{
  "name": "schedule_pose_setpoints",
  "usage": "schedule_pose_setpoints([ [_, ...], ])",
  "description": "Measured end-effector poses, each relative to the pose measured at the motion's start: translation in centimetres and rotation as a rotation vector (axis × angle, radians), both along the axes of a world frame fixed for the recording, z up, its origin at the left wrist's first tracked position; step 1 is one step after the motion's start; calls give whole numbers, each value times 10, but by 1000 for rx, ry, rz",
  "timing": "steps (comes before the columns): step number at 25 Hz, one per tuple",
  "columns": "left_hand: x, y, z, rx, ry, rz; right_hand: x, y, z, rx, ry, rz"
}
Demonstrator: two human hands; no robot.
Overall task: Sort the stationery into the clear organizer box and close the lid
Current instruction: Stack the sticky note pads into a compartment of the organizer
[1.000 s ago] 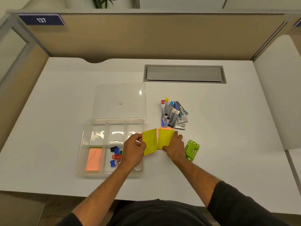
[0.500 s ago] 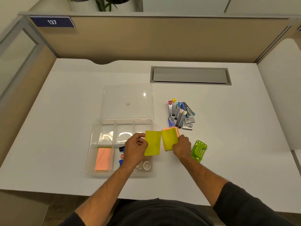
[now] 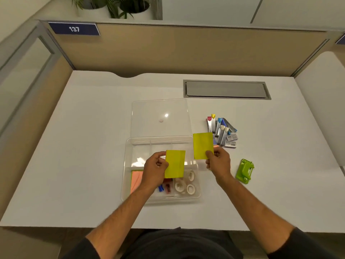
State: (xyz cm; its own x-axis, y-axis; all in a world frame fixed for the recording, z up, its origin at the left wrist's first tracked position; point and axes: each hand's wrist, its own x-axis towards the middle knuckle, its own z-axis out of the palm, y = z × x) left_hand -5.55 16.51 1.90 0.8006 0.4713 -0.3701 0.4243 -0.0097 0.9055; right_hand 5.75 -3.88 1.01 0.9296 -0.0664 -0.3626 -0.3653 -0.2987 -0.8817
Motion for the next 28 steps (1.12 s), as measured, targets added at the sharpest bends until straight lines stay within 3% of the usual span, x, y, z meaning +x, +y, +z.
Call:
schedule_pose_setpoints([
  [6, -47, 79, -9, 25, 0, 169, -52, 67, 4, 163, 132, 255],
  [13, -86, 128, -21, 87, 16, 251, -91, 122, 4, 8, 359, 580],
  [20, -94, 129, -21, 92, 16, 263, -105, 146, -9, -245, 293, 568],
  [28, -101, 134, -22, 60, 5, 261, -112, 156, -7, -82, 512, 564],
])
